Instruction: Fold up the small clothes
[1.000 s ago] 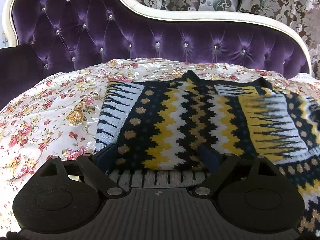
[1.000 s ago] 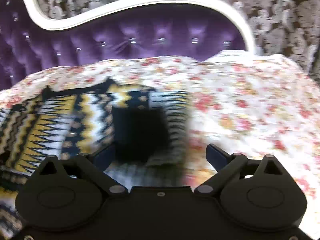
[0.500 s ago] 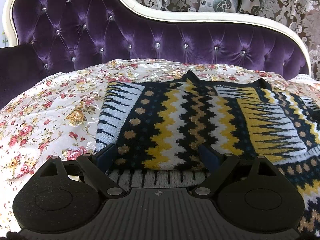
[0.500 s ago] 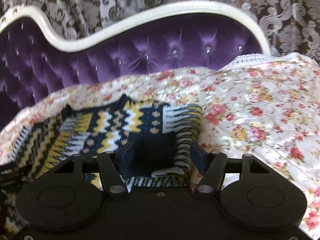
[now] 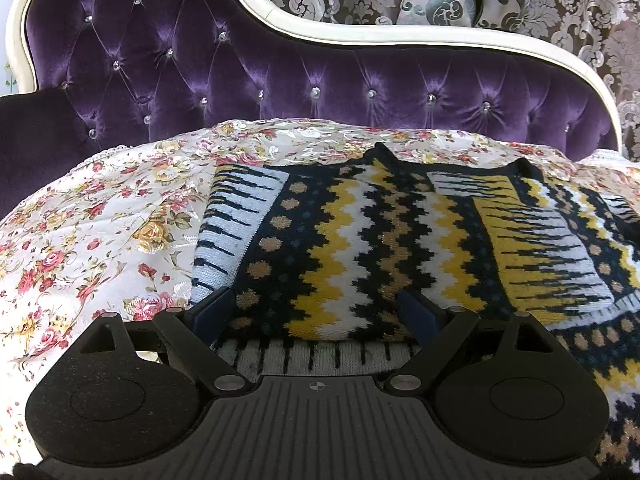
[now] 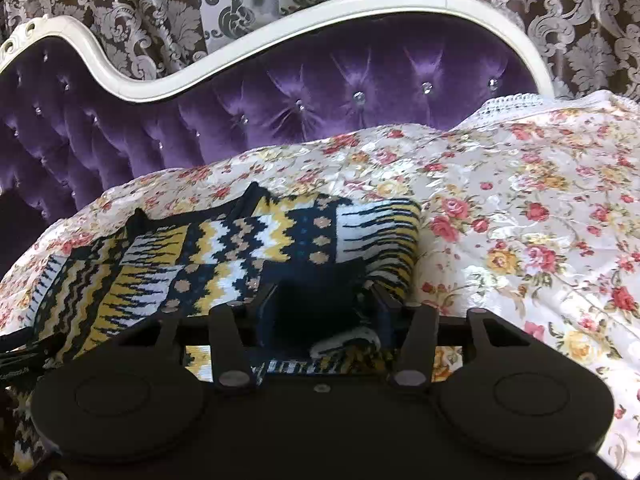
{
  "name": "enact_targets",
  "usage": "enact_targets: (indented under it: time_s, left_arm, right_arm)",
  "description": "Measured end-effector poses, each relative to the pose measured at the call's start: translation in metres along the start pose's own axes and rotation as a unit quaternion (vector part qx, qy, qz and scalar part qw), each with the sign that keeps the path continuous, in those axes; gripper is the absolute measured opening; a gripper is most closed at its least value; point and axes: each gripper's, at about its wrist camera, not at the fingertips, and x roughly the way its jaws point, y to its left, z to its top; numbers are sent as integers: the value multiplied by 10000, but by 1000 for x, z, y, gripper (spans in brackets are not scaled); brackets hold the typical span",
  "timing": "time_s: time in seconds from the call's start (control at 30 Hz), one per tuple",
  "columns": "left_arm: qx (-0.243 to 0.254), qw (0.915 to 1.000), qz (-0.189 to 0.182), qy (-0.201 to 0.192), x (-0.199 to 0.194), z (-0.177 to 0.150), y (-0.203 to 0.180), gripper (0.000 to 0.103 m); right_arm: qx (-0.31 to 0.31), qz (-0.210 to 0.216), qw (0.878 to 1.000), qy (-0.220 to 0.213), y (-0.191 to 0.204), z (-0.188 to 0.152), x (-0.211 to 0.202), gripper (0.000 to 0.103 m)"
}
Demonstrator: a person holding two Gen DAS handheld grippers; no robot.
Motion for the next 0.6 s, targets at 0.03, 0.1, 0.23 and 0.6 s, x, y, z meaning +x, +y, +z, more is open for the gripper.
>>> enact_targets:
  time_s: [0.03,0.1,0.23,0.6]
  left_arm:
    - [1,10000,0,-1,0,0,0,89]
    - [-3,10000,-2,-5,0,0,0,89]
    - [-8,10000,-3,-8,0,0,0,89]
    - [-27,10000,-12,-13,-1,-2,0,89]
  right_arm:
    - [-42,4,10000,-56,1,-1,-2,54]
    - [-204,-24,9996,-180,8,-2,-7,54]
    - [-359,124,9993,-75,16,-1,-6,54]
    - [184,12,9994,278,3,-4,8,17]
